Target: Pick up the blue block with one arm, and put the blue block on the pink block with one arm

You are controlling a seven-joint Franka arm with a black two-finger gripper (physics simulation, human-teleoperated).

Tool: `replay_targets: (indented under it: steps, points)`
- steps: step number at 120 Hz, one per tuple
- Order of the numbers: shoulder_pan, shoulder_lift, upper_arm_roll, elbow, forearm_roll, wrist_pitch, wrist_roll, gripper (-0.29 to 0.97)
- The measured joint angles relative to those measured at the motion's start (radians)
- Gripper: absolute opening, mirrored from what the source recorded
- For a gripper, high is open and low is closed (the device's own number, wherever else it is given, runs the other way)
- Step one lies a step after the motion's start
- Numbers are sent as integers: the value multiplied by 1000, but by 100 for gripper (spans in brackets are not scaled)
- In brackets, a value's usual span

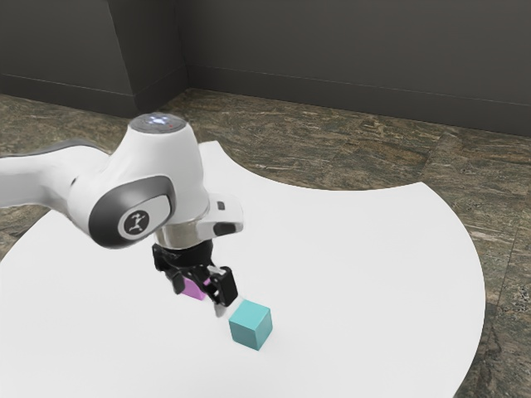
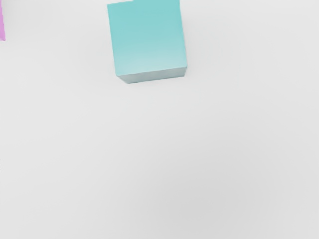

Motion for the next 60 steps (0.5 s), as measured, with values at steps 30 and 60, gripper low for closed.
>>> replay_targets:
  steps: [30,60]
  points:
    - [16,45,-16,-130,-136,364,-88,68]
    - [25,237,-37,-123,-163,501,-97,68]
